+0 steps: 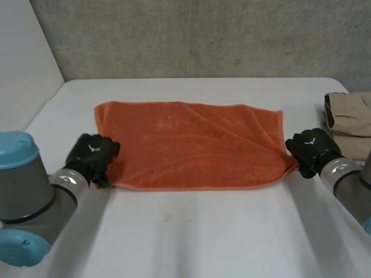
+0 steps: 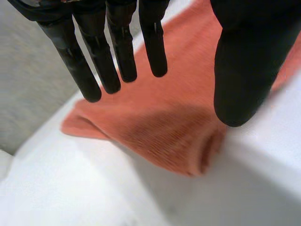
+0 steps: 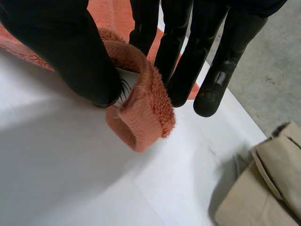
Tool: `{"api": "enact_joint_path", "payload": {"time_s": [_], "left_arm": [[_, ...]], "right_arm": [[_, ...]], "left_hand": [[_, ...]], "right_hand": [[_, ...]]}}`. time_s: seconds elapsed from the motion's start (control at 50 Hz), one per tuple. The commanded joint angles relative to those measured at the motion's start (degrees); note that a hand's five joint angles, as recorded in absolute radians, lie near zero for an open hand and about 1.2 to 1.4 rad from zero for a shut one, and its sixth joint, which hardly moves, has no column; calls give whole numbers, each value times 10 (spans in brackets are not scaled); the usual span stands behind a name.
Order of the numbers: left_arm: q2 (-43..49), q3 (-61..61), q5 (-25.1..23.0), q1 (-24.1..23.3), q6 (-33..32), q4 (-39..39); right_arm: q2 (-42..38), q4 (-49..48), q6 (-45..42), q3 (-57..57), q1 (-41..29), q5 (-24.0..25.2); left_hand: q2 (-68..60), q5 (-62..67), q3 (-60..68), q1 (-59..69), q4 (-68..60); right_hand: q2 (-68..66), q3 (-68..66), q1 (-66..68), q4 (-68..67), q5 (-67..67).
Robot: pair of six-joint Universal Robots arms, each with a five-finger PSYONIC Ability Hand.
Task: Fold the laundry.
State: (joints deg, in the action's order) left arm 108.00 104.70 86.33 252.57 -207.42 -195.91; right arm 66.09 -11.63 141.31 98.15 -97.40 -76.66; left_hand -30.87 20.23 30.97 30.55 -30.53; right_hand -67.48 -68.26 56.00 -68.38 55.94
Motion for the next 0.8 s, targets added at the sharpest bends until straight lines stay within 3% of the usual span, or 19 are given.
{"api": "enact_joint_path", "payload": {"time_s": [0.02,0.1,0.16,0.4,0.8], "left_arm": [[-29,2,-2,33,99,-8],[-25,7,-2,36,170,8],[-24,14,-3,39,187,27],[-17,27,-3,39,192,46],[91,-69,-1,32,192,32]], "right_arm": [[4,-4,2,4,11,0],[4,-4,5,-1,13,-4],[3,-4,11,-2,19,-7],[2,-2,34,-1,20,-2],[1,-5,34,8,22,-6]], "left_hand": [[13,-7,-14,-10,10],[3,3,-4,0,0],[0,7,-1,4,-4],[-2,8,1,5,-5],[-66,72,65,69,-69]], "right_hand": [[-125,-117,240,-116,141],[-125,-117,240,-116,141],[-125,-117,240,-116,141],[-125,-117,240,-116,141],[-125,-117,240,-116,141]]}}
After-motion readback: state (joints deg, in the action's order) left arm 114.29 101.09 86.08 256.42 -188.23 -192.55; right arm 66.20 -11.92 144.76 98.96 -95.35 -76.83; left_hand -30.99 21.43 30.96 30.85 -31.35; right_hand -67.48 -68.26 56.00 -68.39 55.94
